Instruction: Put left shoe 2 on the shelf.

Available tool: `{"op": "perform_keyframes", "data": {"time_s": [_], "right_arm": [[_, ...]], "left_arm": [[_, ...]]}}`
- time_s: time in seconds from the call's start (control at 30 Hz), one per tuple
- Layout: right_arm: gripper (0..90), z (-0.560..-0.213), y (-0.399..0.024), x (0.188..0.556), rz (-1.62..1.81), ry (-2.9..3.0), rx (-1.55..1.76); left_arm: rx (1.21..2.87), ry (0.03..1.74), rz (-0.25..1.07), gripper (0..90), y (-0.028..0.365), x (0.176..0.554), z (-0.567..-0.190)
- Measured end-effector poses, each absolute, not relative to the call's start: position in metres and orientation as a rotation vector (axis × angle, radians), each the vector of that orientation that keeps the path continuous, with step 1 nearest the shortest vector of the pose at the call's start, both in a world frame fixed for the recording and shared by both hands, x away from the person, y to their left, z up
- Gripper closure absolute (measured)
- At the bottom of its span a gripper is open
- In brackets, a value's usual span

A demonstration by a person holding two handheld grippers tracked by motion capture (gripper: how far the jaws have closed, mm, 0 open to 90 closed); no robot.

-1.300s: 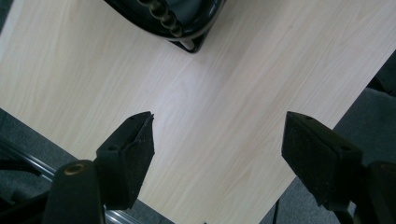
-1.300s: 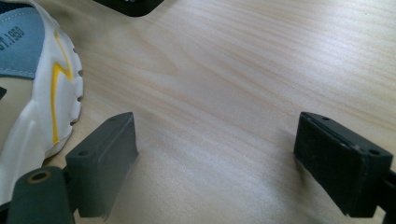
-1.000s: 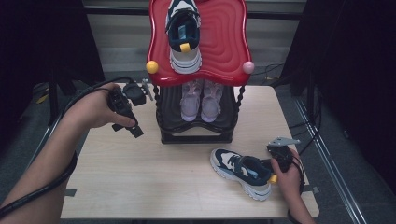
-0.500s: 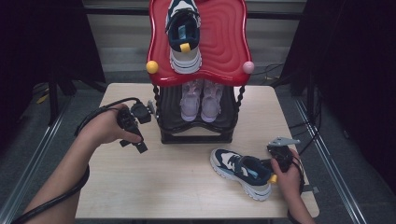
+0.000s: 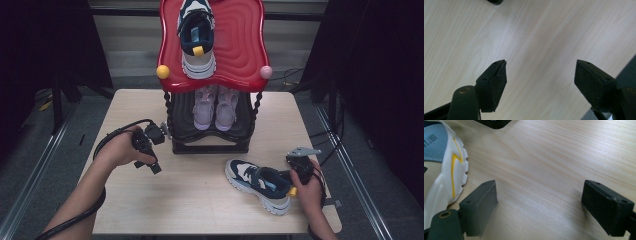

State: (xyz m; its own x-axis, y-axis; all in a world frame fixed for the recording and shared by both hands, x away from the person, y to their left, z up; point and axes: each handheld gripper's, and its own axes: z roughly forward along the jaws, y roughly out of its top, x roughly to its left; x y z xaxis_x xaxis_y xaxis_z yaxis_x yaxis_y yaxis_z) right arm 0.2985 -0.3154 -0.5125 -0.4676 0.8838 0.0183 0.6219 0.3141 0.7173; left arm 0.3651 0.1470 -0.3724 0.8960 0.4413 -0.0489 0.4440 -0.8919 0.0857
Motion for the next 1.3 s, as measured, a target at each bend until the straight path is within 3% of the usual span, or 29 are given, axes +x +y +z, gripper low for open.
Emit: {"op": "perform_keyframes", "data": {"time_s": [0.6, 1.3], "right_arm": [[12.6, -0.513, -0.315, 0.299, 0.948, 2.208, 1.341], [12.6, -0.512, -0.315, 0.298, 0.947, 2.208, 1.345]], "left_arm": [[2.690, 0.776, 0.046, 24.4, 0.149, 0.357, -0.431], [2.373, 0.827, 0.268, 18.1, 0.161, 0.348, -0.481]]}}
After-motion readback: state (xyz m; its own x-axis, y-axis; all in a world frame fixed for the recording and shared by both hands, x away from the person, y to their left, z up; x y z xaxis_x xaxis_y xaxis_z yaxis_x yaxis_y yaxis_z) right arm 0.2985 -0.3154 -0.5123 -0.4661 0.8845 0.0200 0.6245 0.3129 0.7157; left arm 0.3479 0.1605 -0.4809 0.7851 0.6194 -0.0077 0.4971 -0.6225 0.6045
